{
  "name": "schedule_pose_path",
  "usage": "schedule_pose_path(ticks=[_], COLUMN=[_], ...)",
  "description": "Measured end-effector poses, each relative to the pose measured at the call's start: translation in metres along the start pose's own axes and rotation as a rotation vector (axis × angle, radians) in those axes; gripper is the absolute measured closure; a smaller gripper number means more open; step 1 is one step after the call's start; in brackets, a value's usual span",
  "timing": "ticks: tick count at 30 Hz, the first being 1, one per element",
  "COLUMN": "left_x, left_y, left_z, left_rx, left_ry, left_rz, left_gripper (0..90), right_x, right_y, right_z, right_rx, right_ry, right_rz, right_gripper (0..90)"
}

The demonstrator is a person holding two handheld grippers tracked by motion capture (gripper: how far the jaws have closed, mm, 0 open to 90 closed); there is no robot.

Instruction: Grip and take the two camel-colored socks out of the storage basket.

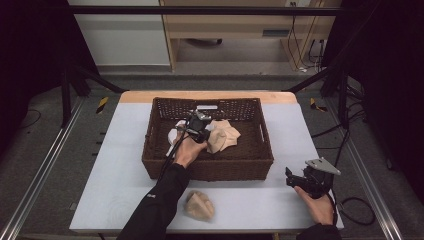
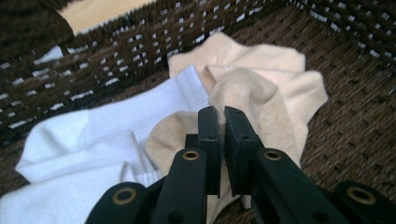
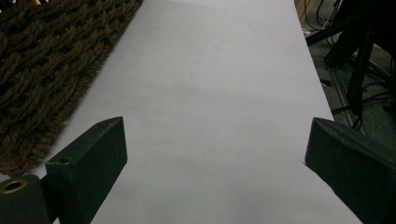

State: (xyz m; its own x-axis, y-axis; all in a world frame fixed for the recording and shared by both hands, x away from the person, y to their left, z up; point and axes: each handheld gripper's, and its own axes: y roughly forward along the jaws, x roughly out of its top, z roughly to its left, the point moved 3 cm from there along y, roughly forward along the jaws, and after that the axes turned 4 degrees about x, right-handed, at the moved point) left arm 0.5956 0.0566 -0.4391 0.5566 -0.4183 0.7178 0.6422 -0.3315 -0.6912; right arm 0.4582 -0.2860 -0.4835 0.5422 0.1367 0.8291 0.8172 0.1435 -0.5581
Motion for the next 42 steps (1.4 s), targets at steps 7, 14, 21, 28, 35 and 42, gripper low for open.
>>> schedule_pose_path(ticks=[7, 14, 21, 28, 35, 42], left_x=[0.007, 0.016, 0.023, 0.026, 0.023, 0.015], left_y=[-0.012, -0.031, -0.065, -0.106, -0.140, -0.172], left_z=[0.000, 0.000, 0.005, 0.008, 0.003, -0.004], left_rx=[-0.037, -0.075, -0.098, -0.119, -0.139, -0.170], left_ry=[-0.030, -0.053, -0.071, -0.065, -0.036, -0.008], left_rz=[-0.128, -0.254, -0.368, -0.463, -0.523, -0.564], left_gripper=[85.7, 85.9, 85.9, 85.9, 85.9, 85.9], right_x=[0.000, 0.000, 0.000, 0.001, 0.001, 0.001], right_y=[0.000, 0.000, 0.000, -0.001, -0.002, -0.003], right_z=[0.000, -0.001, -0.001, 0.000, -0.002, -0.002], right_rx=[-0.001, -0.003, -0.005, -0.010, -0.017, -0.017], right_ry=[-0.002, -0.007, -0.005, -0.003, -0.005, -0.010], right_rz=[-0.002, -0.004, -0.006, -0.008, -0.009, -0.010], right_gripper=[5.9, 5.9, 5.9, 6.0, 6.1, 6.1])
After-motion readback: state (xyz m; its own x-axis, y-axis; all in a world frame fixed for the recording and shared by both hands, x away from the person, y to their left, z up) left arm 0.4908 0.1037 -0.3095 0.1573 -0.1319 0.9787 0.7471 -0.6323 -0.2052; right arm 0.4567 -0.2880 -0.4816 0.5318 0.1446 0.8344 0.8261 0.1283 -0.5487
